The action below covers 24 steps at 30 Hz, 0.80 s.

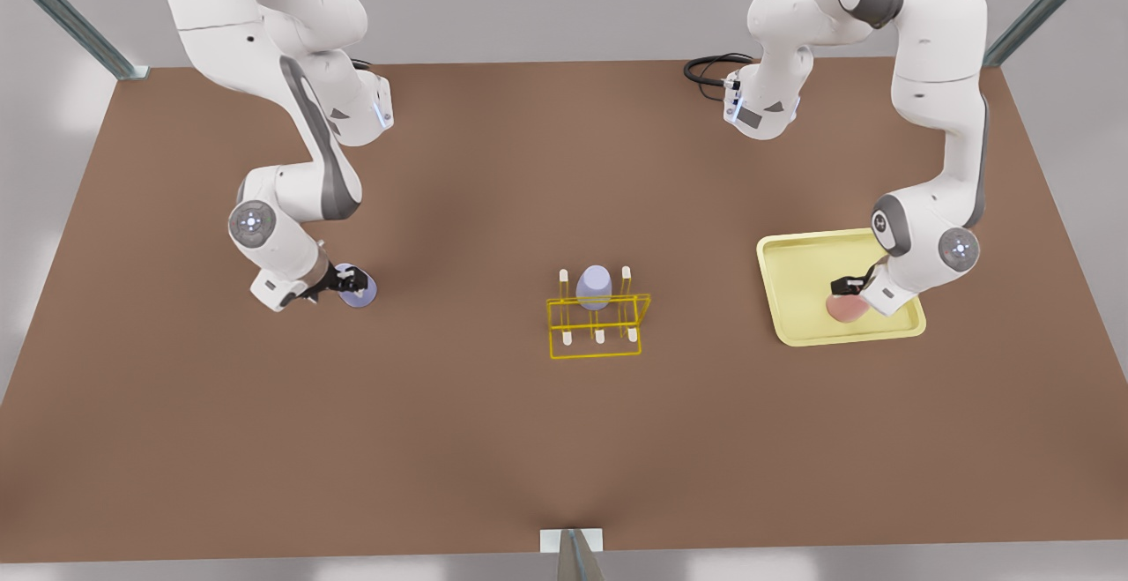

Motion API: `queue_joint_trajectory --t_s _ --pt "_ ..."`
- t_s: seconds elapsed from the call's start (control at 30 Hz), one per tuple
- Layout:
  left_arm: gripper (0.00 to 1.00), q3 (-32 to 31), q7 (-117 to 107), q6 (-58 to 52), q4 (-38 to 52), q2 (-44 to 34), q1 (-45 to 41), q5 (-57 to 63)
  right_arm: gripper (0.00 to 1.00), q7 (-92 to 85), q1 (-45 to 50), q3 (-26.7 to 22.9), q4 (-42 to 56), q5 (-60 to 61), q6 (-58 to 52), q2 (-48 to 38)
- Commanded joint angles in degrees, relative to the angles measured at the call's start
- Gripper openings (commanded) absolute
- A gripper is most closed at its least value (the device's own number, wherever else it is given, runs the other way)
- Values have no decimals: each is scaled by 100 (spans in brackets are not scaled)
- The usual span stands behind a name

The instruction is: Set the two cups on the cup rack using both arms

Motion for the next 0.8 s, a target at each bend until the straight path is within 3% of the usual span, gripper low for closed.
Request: queue_joint_trajectory --t_s 0.0,0.23,0.27,0.57,0.77 --pt "95 1 450 85 3 17 -13 16 100 -8 32 0 -150 9 270 -3" --pt "91 1 450 85 12 140 -22 16 100 -8 155 0 -607 17 806 -12" --pt "86 1 450 85 12 140 -22 16 100 -8 128 0 -616 17 806 -21" --pt "85 -26 450 6 38 -124 -22 33 100 -254 -4 -9 -792 17 656 23" --pt "85 -131 -112 -1083 407 -519 -215 16 100 -263 49 -9 -888 17 709 49"
